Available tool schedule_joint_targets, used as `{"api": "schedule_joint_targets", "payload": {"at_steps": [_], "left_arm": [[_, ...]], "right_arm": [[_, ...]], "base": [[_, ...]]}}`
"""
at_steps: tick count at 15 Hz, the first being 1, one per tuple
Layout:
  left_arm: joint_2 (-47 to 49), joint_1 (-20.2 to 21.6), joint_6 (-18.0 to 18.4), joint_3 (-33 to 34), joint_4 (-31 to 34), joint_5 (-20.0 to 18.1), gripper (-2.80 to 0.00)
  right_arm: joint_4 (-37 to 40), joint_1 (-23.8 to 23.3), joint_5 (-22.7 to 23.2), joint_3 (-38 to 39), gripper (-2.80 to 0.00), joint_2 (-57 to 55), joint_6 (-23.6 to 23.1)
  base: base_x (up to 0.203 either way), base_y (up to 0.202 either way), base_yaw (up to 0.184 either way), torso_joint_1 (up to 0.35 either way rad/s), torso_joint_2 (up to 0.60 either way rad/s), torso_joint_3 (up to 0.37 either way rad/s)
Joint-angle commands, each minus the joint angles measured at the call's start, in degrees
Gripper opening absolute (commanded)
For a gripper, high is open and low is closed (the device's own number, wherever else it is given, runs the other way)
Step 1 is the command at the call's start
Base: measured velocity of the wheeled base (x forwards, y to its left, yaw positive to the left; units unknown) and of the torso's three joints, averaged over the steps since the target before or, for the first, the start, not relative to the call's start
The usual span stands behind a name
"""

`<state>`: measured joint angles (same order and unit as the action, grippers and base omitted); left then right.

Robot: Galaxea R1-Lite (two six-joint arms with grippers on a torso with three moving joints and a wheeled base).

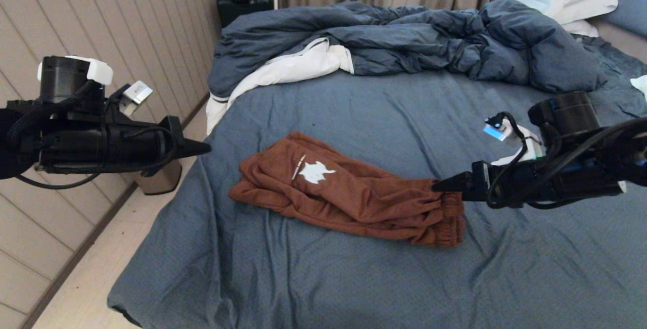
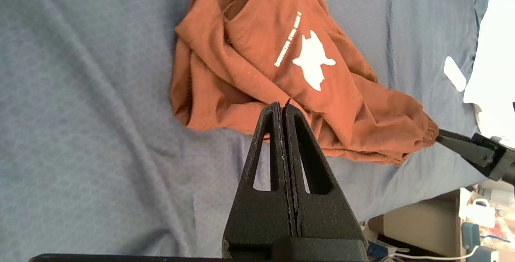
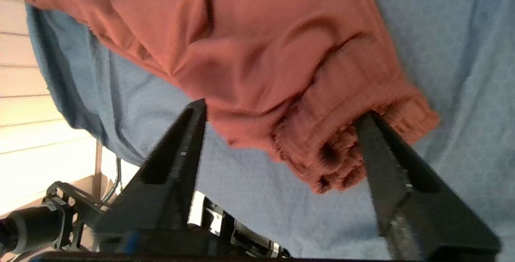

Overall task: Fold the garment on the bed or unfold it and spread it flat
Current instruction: Fold the brown shorts

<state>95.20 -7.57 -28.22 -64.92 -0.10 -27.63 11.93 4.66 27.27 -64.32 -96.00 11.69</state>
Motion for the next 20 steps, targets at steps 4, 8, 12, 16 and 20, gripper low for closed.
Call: {"api": "schedule_joint_targets", "payload": {"at_steps": [4, 8, 12, 16, 20], "left_arm": [[-0.8, -0.2, -0.2, 1.6, 0.0, -0.4, -2.80], [-0.1, -0.2, 0.0, 1.8, -0.1, -0.3, -2.80], [-0.2, -0.2, -0.1, 2.3, 0.0, -2.3, -2.80], [2.6, -2.6, 0.2, 4.6, 0.0, -5.9, -2.80], [4.5, -3.5, 0.6, 4.8, -0.1, -5.5, -2.80]], "right_arm": [[0.6, -0.6, -0.1, -2.1, 0.00, 3.2, -0.3], [0.6, -3.1, 0.1, 1.2, 0.00, 8.9, -0.3], [2.9, -2.4, 0.0, 5.8, -2.80, 17.4, 0.2], [13.0, 1.3, -0.4, 6.5, -2.80, 20.4, 2.6], [18.9, -0.4, -3.4, 7.0, -2.80, 20.4, 2.7]], "base": [[0.000, 0.000, 0.000, 0.000, 0.00, 0.000], [0.000, 0.000, 0.000, 0.000, 0.00, 0.000], [0.000, 0.000, 0.000, 0.000, 0.00, 0.000], [0.000, 0.000, 0.000, 0.000, 0.00, 0.000], [0.000, 0.000, 0.000, 0.000, 0.00, 0.000]]}}
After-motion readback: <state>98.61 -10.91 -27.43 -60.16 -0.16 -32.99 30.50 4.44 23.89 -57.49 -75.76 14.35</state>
